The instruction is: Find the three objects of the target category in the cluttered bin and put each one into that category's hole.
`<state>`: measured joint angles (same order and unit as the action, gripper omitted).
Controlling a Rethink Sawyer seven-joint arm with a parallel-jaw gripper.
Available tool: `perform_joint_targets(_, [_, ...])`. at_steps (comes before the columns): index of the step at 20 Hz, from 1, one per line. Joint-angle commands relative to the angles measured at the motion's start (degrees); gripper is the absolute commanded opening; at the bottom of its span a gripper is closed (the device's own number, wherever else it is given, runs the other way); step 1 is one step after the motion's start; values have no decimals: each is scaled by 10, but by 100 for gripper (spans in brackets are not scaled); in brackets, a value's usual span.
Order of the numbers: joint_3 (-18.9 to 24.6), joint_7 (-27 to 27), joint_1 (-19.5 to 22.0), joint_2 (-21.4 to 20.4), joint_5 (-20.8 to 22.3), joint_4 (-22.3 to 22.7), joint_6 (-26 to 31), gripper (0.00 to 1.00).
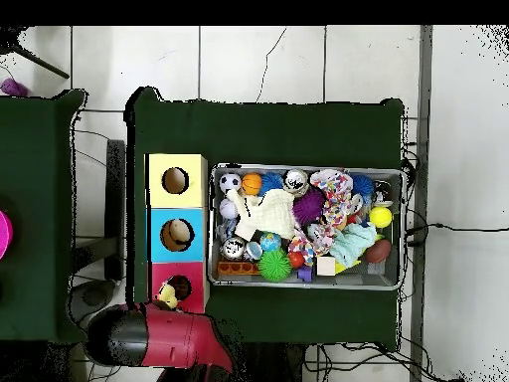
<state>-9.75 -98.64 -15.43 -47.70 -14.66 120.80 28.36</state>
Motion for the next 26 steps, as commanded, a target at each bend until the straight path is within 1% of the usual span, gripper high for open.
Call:
perform_joint_targets(1, [10,-65,19,-6,29,-97,63,0])
perform_joint_targets(3, [20,-55,29,-1,31,-94,47,0])
perform_joint_targets(7, [47,-43,51,18,27,-81,-12,0])
perform_joint_targets(11, [81,-28,86,37,27,-68,-63,0])
perform_joint_targets(14, [99,-18,109,53,42,-62,-99,0])
perform_joint_targets(18, [124,-6,149,68,63,-40,-132,0])
perform_joint_targets(21, [132,-18,161,64,74,-23,-139,0])
perform_joint_targets(26, [133,-60,154,59,81,5,-163,0])
